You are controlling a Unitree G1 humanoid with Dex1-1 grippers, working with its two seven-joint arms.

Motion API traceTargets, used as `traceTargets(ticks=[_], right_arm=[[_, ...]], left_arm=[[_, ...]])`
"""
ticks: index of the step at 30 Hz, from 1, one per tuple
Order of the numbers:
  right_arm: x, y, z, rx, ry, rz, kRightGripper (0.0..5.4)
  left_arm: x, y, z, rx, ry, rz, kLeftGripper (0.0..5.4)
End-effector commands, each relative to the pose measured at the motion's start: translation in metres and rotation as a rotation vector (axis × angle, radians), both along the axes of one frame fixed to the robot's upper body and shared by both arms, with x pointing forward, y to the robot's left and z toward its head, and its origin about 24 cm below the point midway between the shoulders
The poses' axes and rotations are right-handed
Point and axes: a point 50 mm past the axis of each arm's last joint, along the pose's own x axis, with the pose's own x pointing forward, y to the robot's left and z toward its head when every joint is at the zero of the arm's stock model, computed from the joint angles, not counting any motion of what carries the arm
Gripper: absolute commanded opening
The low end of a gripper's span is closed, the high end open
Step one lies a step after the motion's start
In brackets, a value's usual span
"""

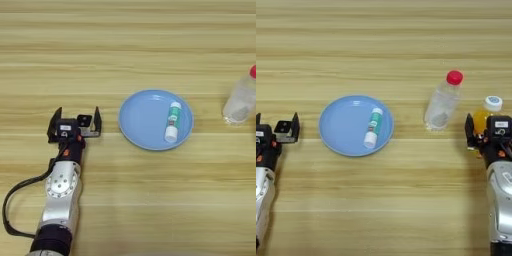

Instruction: Move the objects on the table

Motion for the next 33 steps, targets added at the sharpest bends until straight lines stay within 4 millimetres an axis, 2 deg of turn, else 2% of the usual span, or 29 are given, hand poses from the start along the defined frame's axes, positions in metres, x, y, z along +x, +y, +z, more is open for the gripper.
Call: traceTargets(ticks=[1,10,26,33], right_arm=[[0.003,-0.008,-0.002,-0.004,-0.006,-0.025,3.55],[0.013,-0.018,-0.022,0.121,-0.012,-0.060,3.55],[0.024,-0.021,-0.045,0.149,0.009,-0.097,3.55],[0.024,-0.018,-0.042,0.138,-0.010,-0.076,4.35]], left_arm=[[0.000,0.001,-0.001,0.005,0.009,0.003,5.40],[0.000,0.002,-0.001,0.006,0.009,0.005,5.40],[0.000,0.004,0.000,0.009,0.008,0.009,5.40],[-0.001,0.004,0.000,0.009,0.008,0.009,5.40]])
